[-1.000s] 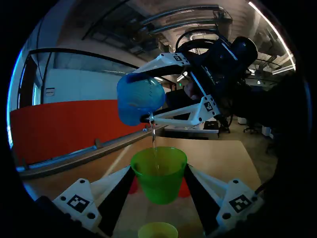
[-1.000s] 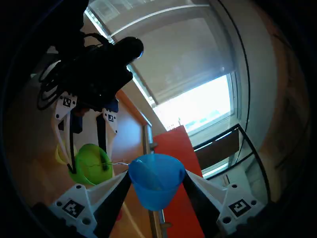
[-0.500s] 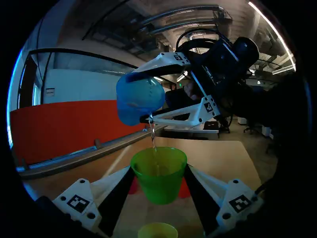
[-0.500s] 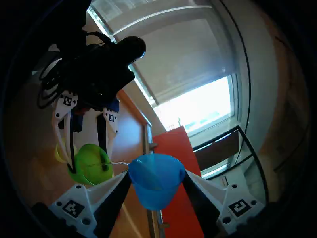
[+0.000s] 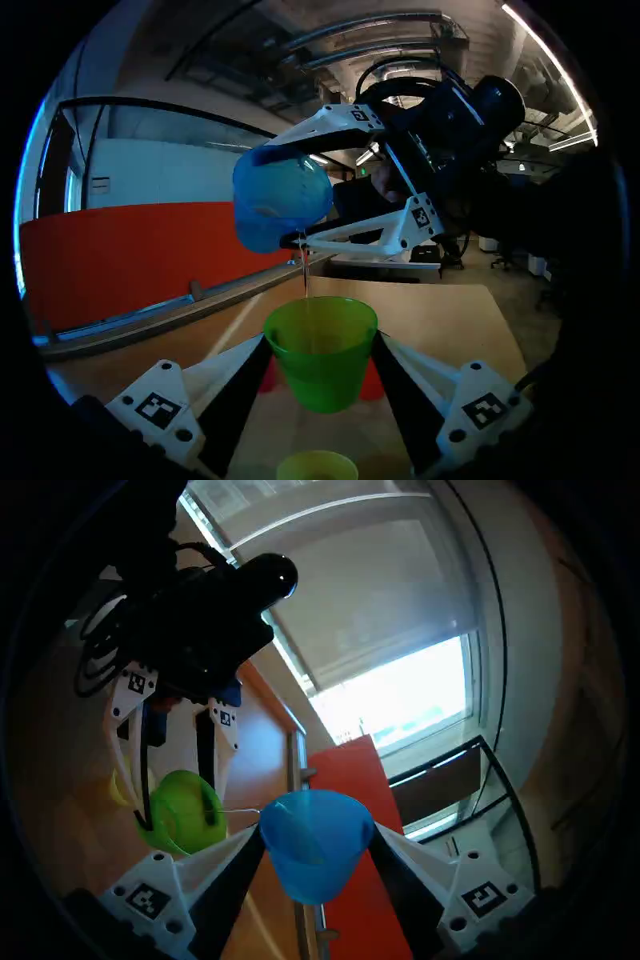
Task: Pour water
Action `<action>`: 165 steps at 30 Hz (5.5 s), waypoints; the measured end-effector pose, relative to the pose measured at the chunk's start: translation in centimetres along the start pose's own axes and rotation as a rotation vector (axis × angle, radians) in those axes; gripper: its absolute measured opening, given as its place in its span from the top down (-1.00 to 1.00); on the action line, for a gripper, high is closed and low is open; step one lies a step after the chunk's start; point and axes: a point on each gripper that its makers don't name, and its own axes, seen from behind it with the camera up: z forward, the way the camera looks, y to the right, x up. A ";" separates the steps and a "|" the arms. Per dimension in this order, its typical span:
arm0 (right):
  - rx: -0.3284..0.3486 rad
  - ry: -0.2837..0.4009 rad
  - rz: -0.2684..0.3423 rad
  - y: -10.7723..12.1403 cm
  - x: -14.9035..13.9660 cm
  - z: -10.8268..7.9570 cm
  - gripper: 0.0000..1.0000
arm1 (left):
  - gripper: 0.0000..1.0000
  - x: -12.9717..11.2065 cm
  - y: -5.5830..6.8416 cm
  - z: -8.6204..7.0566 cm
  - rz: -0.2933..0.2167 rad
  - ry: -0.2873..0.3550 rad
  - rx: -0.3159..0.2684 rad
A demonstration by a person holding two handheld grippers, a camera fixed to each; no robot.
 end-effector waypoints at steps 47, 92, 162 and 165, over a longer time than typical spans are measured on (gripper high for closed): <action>-0.010 -0.003 -0.070 0.8 0.3 -0.4 -0.81 | -0.71 0.0 0.1 -0.2 0.003 -0.003 -0.001; -0.014 -0.013 -0.149 0.9 0.1 0.0 -0.82 | -0.72 -0.1 -0.1 -0.3 0.005 -0.005 0.003; -0.042 -0.034 -0.309 2.1 0.4 0.6 -0.81 | -0.72 0.3 -0.2 -0.4 0.011 -0.006 0.007; -0.041 -0.036 -0.318 2.1 0.4 0.7 -0.81 | -0.72 0.3 -0.2 -0.4 0.011 -0.005 0.006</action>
